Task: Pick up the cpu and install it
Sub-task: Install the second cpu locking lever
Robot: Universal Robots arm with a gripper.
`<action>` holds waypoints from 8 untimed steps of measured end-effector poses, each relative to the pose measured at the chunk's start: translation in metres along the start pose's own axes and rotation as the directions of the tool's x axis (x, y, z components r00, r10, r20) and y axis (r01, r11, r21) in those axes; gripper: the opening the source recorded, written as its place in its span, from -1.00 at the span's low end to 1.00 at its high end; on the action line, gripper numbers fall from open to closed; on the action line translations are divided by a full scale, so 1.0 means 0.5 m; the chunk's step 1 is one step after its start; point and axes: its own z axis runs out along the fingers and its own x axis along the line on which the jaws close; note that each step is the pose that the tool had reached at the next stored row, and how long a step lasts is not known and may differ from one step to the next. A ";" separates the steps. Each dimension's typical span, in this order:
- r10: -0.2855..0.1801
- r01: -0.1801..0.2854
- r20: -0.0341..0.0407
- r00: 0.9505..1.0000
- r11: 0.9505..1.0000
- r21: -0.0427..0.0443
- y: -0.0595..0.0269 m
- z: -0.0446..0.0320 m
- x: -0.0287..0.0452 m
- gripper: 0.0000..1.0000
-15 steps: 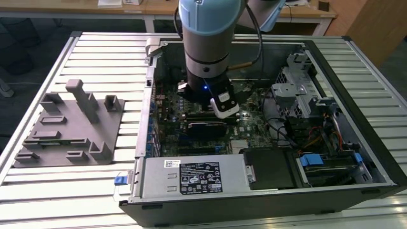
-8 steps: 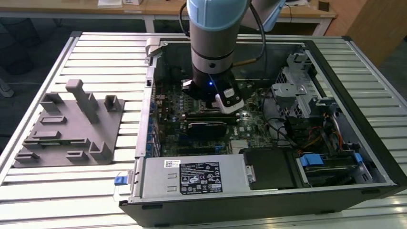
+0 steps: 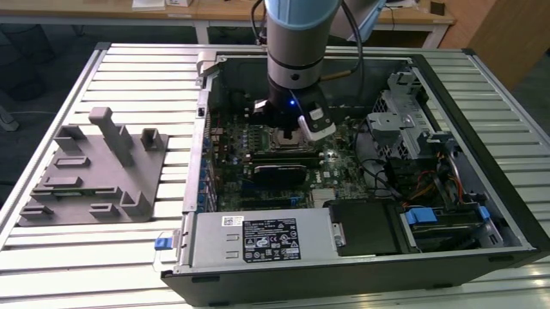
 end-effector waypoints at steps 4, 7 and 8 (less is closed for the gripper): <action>-0.001 0.001 0.002 1.000 1.000 0.022 0.021 0.007 -0.004 -0.79; -0.002 0.002 0.004 1.000 0.999 0.045 0.033 0.010 -0.006 -0.79; -0.003 0.002 0.004 1.000 0.999 0.052 0.037 0.012 -0.008 -0.79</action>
